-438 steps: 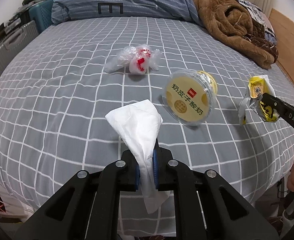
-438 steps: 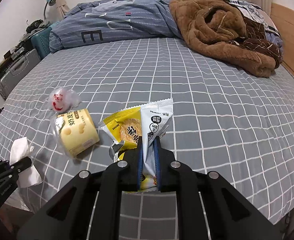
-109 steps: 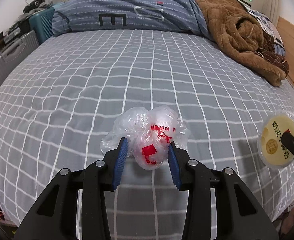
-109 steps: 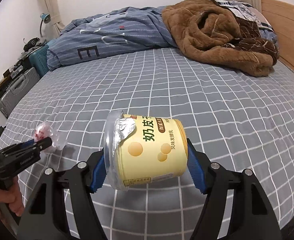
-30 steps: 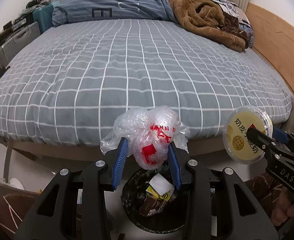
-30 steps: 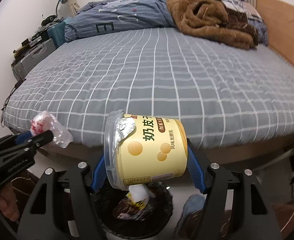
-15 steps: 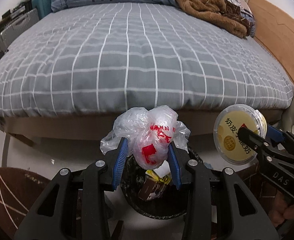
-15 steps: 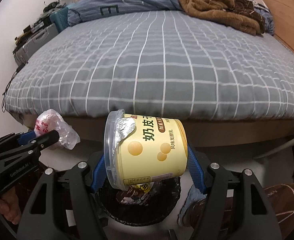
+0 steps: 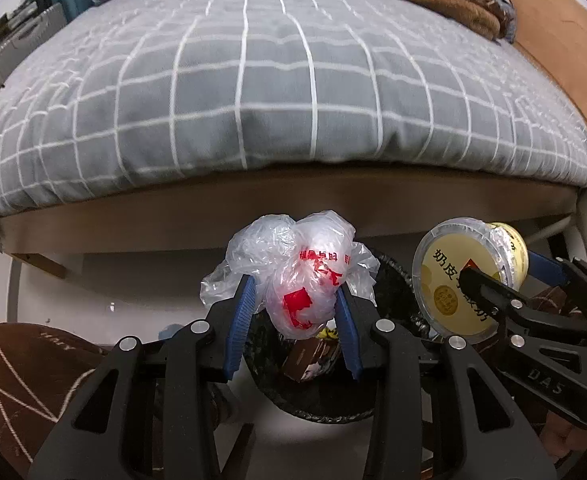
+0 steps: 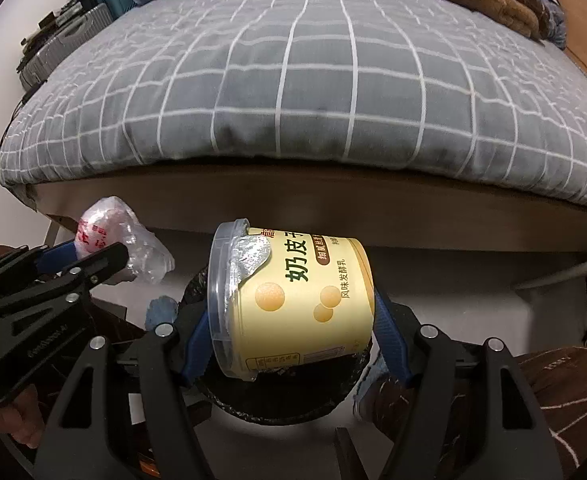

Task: Collect trash
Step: 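Open the right gripper over the bin while the left gripper releases the plastic bag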

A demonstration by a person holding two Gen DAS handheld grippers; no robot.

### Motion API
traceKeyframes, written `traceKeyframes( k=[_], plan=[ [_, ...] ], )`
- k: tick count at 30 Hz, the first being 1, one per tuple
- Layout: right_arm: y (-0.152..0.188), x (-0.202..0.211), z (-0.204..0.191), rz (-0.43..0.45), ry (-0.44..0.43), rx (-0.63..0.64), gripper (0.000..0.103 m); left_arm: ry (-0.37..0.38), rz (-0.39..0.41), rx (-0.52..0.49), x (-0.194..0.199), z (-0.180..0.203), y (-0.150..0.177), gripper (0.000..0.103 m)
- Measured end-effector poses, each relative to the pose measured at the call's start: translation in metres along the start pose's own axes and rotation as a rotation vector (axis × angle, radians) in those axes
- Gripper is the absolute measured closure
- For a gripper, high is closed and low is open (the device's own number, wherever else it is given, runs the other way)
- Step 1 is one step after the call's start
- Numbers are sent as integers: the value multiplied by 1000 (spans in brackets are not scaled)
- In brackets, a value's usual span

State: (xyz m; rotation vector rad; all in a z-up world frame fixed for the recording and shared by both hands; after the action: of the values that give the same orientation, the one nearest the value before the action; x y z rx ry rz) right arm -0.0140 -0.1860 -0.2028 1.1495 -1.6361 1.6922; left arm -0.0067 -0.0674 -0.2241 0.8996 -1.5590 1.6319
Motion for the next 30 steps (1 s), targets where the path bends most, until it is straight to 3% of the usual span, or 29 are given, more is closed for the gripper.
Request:
traceKeyframes(
  k=[11, 14, 18, 30],
  plan=[
    [9, -25, -12, -68, -10, 24, 35, -4, -69, -1, -28, 0, 9, 64],
    [8, -23, -14, -64, 0, 23, 21, 2, -82, 7, -33, 0, 7, 64],
    [5, -17, -5, -45, 28, -1, 10, 7, -85, 0, -38, 4, 7, 64],
    [3, -9, 38, -28, 145, -72, 8, 42, -110, -24, -53, 23, 10, 64]
  ],
)
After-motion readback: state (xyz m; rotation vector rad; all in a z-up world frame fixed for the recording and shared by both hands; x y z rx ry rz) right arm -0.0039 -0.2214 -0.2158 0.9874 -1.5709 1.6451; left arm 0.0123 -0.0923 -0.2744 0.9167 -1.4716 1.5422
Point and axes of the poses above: each gripper's, at about its wrist camera, not at the fingertips, and x roughly against the way its jaws point, z to its right, y to its underside, the point moved 2 cm from there along -x, roughly the way its jaws point, and after that the axes turned 8 degrees about z, right-handed, at the moved point
